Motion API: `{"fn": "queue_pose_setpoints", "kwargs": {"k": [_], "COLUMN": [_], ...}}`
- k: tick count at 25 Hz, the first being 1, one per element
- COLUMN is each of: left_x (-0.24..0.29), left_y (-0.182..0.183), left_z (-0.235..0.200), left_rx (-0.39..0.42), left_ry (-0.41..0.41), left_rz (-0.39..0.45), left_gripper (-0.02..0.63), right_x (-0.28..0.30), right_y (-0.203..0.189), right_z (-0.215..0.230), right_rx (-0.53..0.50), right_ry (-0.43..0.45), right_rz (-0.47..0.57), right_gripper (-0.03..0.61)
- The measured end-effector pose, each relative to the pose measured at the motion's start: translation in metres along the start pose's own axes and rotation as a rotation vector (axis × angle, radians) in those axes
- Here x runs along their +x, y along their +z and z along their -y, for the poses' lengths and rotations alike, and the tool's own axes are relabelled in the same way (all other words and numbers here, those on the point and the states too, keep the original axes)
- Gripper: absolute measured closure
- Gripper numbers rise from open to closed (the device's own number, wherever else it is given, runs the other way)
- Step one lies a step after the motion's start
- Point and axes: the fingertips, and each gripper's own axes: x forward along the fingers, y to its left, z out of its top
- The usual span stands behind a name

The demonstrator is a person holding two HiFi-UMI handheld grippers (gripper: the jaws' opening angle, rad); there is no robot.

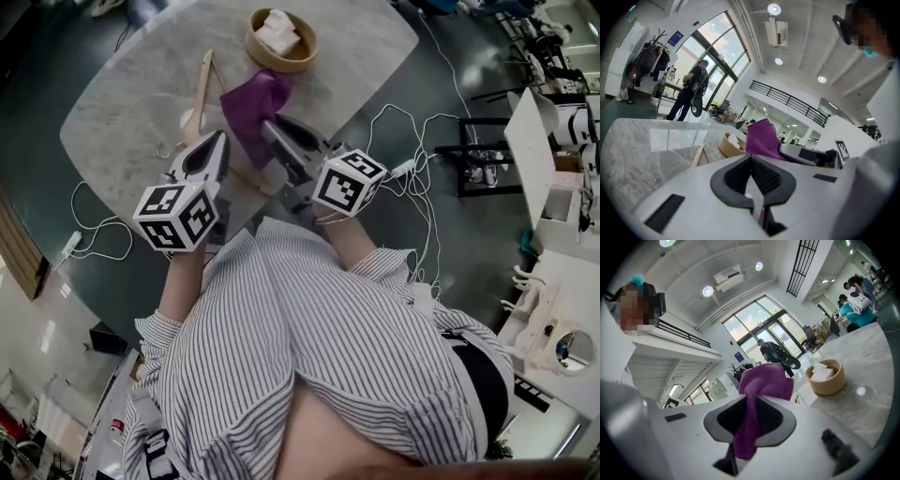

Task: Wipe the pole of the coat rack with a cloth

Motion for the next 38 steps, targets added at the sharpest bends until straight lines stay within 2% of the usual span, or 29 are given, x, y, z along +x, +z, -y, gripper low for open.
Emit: {"fn": "queue_pose_setpoints", "kwargs": {"k": [9, 30, 38], "left_x": [-0.003, 0.055, 0.07], "left_y": [-0.006, -0.002, -0.008], "left_z": [-0.022, -0.065, -0.098], "left_rx": [-0.004, -0.099, -0.133], "left_ry": [-0.003, 0.121, 0.188], "left_rz": [-0.042, -0.047, -0.072], "left_gripper": [0.604, 0.604, 0.604], "right_x": [0.02, 0.066, 0.1], "right_y": [-0.021, -0.014, -0.015], "right_z": [-0.001, 0.063, 0.095], "right_rx": [0.009, 0.057, 0.049], "right_ry": [-0.014, 0.025, 0.02], "right_rz": [-0.032, -0.153, -0.197], "right_gripper": [0.517, 0.517, 0.517]}}
